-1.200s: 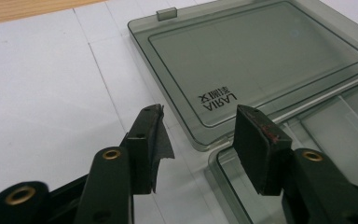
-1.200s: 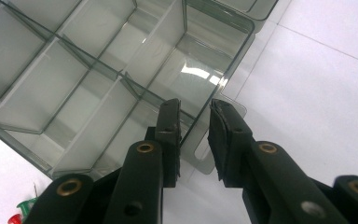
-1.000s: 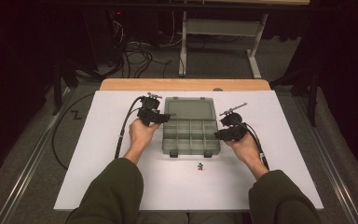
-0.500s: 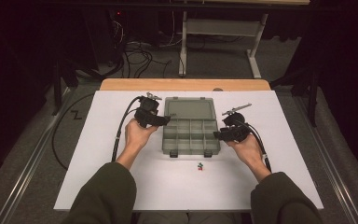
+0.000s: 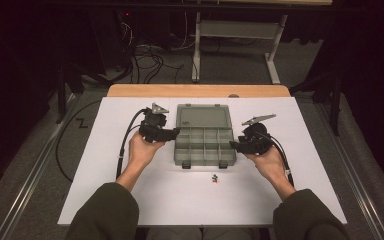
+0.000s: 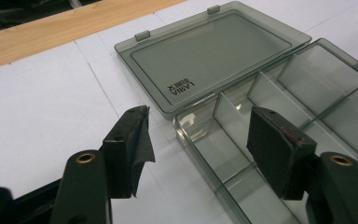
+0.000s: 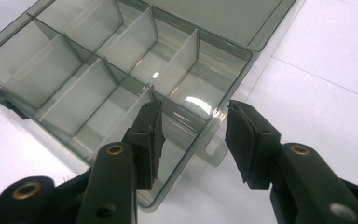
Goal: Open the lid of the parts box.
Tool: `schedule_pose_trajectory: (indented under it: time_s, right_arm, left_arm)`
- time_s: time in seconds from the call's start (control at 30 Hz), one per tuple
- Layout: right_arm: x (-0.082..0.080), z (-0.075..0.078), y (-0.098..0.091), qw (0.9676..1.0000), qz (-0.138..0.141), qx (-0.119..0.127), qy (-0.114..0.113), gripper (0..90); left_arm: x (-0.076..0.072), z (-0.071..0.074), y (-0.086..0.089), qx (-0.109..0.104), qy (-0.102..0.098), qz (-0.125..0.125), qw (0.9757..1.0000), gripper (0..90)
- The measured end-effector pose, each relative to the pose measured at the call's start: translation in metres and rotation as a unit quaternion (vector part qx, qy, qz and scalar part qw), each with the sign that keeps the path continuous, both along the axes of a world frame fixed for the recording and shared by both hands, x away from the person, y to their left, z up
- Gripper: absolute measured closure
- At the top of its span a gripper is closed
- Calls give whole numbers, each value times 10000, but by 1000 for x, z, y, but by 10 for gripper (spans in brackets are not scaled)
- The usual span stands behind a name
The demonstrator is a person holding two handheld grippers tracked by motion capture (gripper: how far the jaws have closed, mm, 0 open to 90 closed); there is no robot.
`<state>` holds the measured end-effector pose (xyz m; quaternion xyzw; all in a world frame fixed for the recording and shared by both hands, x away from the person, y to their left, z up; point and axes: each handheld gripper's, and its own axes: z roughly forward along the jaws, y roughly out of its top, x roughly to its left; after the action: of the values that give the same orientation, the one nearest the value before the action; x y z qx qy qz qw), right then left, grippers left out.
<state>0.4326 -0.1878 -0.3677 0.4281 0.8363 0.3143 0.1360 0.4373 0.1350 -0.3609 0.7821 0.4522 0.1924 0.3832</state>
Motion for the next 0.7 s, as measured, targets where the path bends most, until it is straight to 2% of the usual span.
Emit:
schedule_pose_trajectory:
  time_s: [0.4, 0.57, 0.7]
  right_arm:
    - [-14, 2, -10, 9996, 25, 205, -177, 541]
    - [-23, 3, -16, 9990, 11, 302, -333, 524]
    - [-29, 4, -22, 9982, -2, 393, -449, 518]
  left_arm:
    - [-25, 5, 14, -213, -175, -77, 9996, 387]
    - [-37, 5, 19, -234, -292, -88, 9993, 385]
    - [-47, 5, 25, -339, -367, -67, 9987, 385]
